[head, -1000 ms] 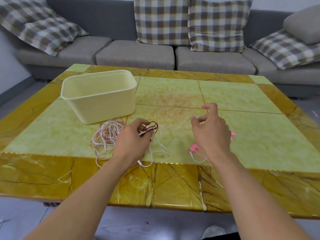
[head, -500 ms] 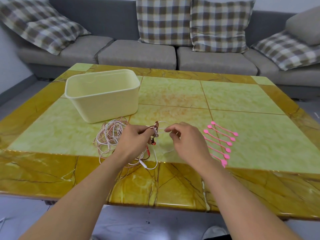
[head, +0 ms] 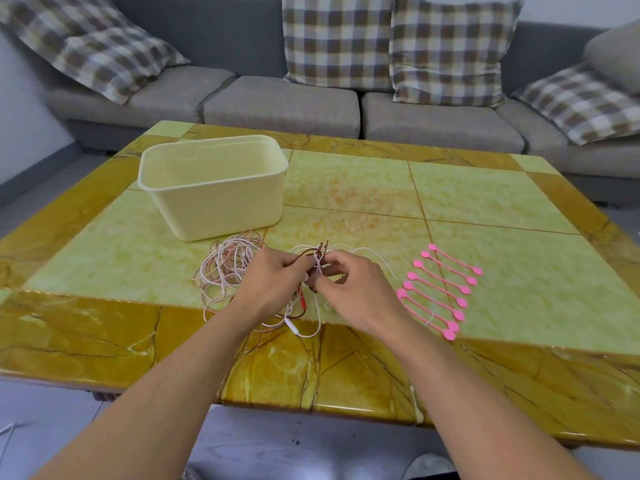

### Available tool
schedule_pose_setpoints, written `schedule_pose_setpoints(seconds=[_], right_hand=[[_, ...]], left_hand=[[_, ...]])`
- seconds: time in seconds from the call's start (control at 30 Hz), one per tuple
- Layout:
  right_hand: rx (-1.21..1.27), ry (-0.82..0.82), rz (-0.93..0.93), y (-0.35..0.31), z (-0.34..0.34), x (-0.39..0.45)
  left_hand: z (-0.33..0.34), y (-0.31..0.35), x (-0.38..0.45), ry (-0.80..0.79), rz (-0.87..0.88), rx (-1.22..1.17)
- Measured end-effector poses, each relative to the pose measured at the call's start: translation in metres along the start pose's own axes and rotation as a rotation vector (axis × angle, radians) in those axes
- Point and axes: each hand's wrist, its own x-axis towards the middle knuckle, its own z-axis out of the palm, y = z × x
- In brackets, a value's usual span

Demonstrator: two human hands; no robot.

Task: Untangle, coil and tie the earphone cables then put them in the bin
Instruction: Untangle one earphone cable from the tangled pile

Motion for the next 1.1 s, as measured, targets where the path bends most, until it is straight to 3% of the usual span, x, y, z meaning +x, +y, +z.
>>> schedule_pose_setpoints(seconds=[0.13,0.27,0.6,0.73,0.83,0.93,0.97,1.03,1.1], right_hand=[[-0.075,0.121,0.002,0.003,0.004,0.001],[-0.106,0.178,-0.001,0.003,0.002,0.003],[-0.098,0.112,0.095,0.008,-0.026,0.000],[0.165,0.284,0.099,0.010,-0.045,0.002],[0.666,0.502,0.069,0.008,-0.063,0.006],[1.233,0.575,0.072,0.006,-0.080,0.005],[1.319,0.606,0.094,0.008,-0.086,0.004],[1.195,0.705,0.177,0.011,-0.097,0.002],[0.702,0.717,0.243,0.014,-0.104,-0.002]], left_hand=[[0.001,-0.004,-0.001,-0.069,0.064,0.124],[0.004,-0.002,-0.004,-0.029,0.107,0.284],[-0.003,-0.016,0.007,0.102,0.034,0.565],[-0.007,-0.020,0.010,0.117,-0.003,0.612],[-0.007,-0.020,0.009,0.080,-0.008,0.625],[-0.008,-0.018,0.008,0.064,0.010,0.676],[-0.009,-0.018,0.008,0.065,0.004,0.686],[-0.009,-0.020,0.009,0.088,-0.026,0.662],[-0.009,-0.022,0.011,0.128,-0.052,0.595]])
